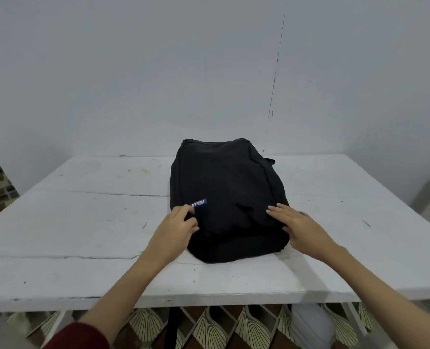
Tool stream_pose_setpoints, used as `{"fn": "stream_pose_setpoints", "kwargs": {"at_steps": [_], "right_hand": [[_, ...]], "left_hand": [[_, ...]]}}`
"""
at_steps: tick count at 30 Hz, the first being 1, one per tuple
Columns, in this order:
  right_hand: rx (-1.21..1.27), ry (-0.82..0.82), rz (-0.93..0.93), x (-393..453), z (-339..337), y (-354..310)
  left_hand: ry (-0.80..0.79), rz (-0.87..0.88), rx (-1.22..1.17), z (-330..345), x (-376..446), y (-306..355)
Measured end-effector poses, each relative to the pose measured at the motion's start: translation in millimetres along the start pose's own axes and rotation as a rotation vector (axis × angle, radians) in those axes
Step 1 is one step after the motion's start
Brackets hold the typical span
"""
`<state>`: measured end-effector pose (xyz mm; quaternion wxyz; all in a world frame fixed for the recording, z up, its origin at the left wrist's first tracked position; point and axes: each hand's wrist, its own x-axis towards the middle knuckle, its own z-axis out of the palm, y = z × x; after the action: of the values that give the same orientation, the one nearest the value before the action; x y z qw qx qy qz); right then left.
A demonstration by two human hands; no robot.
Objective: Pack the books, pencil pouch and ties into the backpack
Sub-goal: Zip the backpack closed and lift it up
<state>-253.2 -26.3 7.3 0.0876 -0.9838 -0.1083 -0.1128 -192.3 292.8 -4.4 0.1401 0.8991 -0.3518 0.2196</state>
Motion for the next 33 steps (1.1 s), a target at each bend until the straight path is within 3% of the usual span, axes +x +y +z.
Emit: {"fn": "stream_pose_setpoints", "kwargs": {"at_steps": [2,5,10,18,29,33], "right_hand": [[-0.061,0.129,-0.065,-2.5,8.6,1.1],[-0.117,0.235,-0.018,1.6,14.7,-7.4],[0.034,0.316,0.095,1.2,6.2,-24.2],[0.466,0.519,0.148,23.5,-65.1,-48.2],[0.720,0.812,0.064,144.7,-174.1,-57.2],[0.795,0.882,0.089,228.9,-209.6,-38.5]], "left_hand": [[-0.112,-0.057,-0.018,3.8,-8.6,6.1],[-0.187,-0.171,0.032,5.7,-12.0,10.6],[-0.152,-0.060,0.097,-8.4,-11.1,16.6],[0.131,-0.235,-0.283,-93.7,13.5,27.9],[0.494,-0.097,-0.137,-187.1,124.7,-12.0],[0.500,-0.080,-0.095,-210.7,210.7,-51.2]]}}
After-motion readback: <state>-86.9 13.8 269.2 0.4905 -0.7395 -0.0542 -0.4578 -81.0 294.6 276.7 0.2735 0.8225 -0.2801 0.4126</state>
